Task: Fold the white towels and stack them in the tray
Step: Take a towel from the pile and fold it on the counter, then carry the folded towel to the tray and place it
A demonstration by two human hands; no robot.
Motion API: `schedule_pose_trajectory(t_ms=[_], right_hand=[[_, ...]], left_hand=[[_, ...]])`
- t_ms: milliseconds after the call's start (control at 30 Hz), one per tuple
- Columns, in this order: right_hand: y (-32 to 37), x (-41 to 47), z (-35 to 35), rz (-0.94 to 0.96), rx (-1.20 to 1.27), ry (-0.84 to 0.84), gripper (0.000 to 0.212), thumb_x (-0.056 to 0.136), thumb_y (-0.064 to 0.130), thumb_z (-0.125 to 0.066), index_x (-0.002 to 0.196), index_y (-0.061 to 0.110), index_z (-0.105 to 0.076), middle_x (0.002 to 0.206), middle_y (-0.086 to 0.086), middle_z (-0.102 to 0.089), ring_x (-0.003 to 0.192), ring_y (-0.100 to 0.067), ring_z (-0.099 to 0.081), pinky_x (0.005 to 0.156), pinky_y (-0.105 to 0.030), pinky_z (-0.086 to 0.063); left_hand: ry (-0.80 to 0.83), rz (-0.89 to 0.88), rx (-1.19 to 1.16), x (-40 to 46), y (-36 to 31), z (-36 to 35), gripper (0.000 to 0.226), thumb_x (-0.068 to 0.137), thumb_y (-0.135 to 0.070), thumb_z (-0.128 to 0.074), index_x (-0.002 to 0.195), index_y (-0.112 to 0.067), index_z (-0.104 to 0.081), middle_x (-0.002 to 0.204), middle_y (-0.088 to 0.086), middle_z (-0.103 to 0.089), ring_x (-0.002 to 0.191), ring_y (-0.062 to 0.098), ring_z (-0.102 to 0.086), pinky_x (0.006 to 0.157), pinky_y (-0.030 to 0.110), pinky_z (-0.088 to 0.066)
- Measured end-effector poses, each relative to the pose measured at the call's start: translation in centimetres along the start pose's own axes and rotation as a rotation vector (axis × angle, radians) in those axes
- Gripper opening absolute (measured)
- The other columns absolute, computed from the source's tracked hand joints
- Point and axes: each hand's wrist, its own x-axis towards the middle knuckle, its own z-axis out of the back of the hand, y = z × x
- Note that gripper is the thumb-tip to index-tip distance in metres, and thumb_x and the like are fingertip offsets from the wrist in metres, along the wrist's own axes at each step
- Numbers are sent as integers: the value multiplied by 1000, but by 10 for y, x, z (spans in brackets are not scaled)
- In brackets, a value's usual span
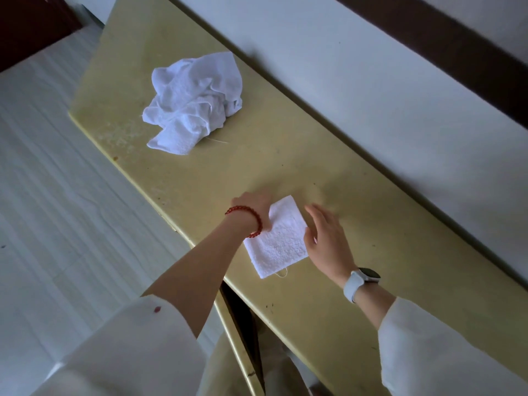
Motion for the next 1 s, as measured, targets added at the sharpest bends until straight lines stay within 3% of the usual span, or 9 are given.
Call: schedule_pose_trajectory(t_ms=[267, 367, 433, 500, 700, 767, 833, 900, 1000], right_hand=[[0, -12, 12, -109, 113, 67, 43, 87, 6, -51, 130, 5, -46, 125, -10, -54, 119, -27, -45, 101, -34, -35], [1, -11, 14, -139, 178, 160, 45, 89, 11, -51, 133, 10, -43, 126, -5, -53, 121, -22, -42, 102, -31, -33], [2, -10, 17, -199, 292, 183, 45, 89, 14, -51, 133, 12, -43, 125, -5, -53, 120, -21, -44, 100, -31, -36], [5, -10, 21, -280, 437, 178, 45, 91, 20, -51, 135, 14, -40, 127, -2, -50, 119, -18, -45, 99, -30, -37], [42, 1, 37, -565, 1133, 217, 77, 70, 70, -55, 123, 16, -47, 125, -1, -51, 115, -15, -50, 102, -32, -38], [69, 15, 39, -683, 1445, 425, 47, 83, 57, -46, 112, 21, -53, 124, -8, -56, 112, -21, -53, 101, -40, -39], [101, 29, 42, -716, 1667, 533, 39, 90, 47, -43, 115, 19, -54, 115, -8, -61, 109, -22, -53, 97, -42, -39], [140, 40, 42, -697, 1737, 480, 23, 92, 34, -47, 104, 18, -59, 101, -3, -65, 99, -17, -57, 87, -36, -43], [179, 55, 47, -562, 1517, 295, 13, 87, 9, -50, 84, 16, -61, 80, -3, -62, 78, -16, -58, 65, -27, -46]], left_hand=[[17, -143, 16, -13, -8, -4, 34, 82, -14, -56, 114, -14, -44, 105, 1, -56, 92, 21, -52, 86, 30, -36], [94, -83, -332, -13, -4, -7, 38, 76, -9, -62, 111, -13, -47, 101, -3, -56, 92, 19, -55, 81, 28, -44], [152, -88, -527, -15, -1, -4, 20, 73, -3, -63, 86, -12, -50, 74, -3, -49, 68, 15, -47, 59, 21, -38], [190, -101, -715, -22, 2, 3, 15, 68, -9, -64, 72, -9, -49, 65, -1, -42, 61, 15, -40, 55, 20, -31], [30, -78, -1711, -54, 18, 34, 35, 63, -11, -64, 98, -9, -61, 83, 5, -68, 72, 19, -66, 62, 28, -56], [-88, -61, -1952, -66, 25, 45, 29, 65, -9, -61, 94, -5, -61, 78, 6, -71, 68, 18, -68, 59, 27, -56], [-202, -33, -2082, -80, 36, 53, 22, 71, -3, -61, 93, -4, -60, 75, 7, -72, 67, 18, -69, 58, 26, -56], [-325, 20, -2095, -103, 54, 57, 19, 75, 1, -60, 93, -3, -60, 75, 6, -71, 68, 19, -69, 58, 27, -57], [-352, 30, -2054, -134, 80, 61, 36, 70, -10, -65, 105, -1, -60, 97, 14, -67, 87, 25, -65, 76, 35, -54]])
